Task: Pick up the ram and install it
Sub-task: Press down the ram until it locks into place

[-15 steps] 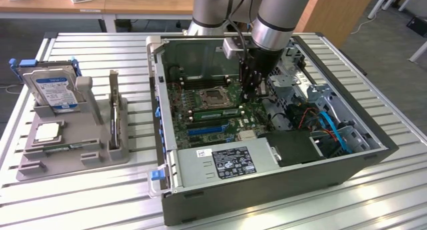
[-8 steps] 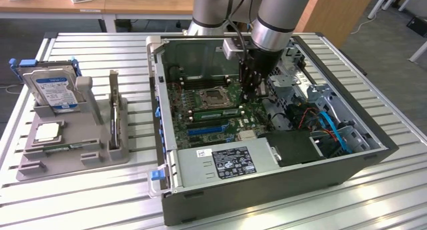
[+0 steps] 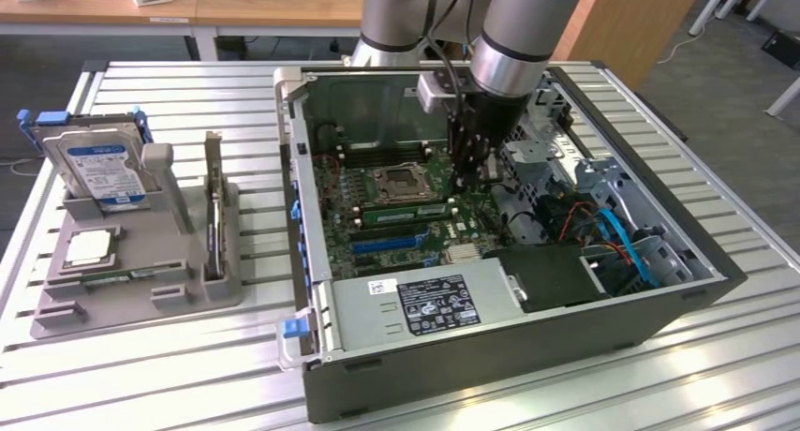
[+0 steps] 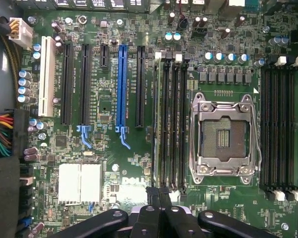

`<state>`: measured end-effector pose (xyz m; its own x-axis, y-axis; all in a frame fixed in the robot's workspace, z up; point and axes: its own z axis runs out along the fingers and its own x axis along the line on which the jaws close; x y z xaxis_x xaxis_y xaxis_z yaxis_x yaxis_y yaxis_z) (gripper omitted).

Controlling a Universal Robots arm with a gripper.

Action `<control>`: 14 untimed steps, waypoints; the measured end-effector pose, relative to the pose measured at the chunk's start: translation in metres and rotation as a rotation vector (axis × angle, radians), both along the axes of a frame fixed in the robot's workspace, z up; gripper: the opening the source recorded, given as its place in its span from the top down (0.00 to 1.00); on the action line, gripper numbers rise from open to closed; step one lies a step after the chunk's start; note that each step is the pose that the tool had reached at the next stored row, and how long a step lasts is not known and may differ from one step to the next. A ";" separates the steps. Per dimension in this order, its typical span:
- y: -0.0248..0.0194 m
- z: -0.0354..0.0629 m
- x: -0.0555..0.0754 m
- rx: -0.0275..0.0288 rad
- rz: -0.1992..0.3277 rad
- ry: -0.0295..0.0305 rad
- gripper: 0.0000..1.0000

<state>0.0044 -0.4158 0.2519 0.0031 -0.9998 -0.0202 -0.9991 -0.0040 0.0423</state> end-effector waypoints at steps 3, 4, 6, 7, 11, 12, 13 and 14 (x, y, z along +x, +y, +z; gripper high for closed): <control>0.0000 -0.0013 0.000 -0.0002 0.000 0.0001 0.89; 0.0000 -0.0017 0.000 -0.0002 0.000 0.0001 0.89; 0.0000 -0.0027 0.000 -0.0001 0.000 0.0001 0.89; -0.0001 -0.0031 0.000 -0.0002 0.000 0.0001 0.89; 0.0000 -0.0050 0.000 -0.0001 0.000 0.0001 0.89; 0.0000 -0.0054 0.000 -0.0002 0.000 0.0001 0.89; -0.0001 -0.0054 0.000 -0.0004 0.000 0.0002 0.89; -0.0001 -0.0055 0.000 -0.0003 0.000 0.0002 0.89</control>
<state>0.0044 -0.4158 0.2464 0.0031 -0.9998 -0.0199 -0.9991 -0.0040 0.0425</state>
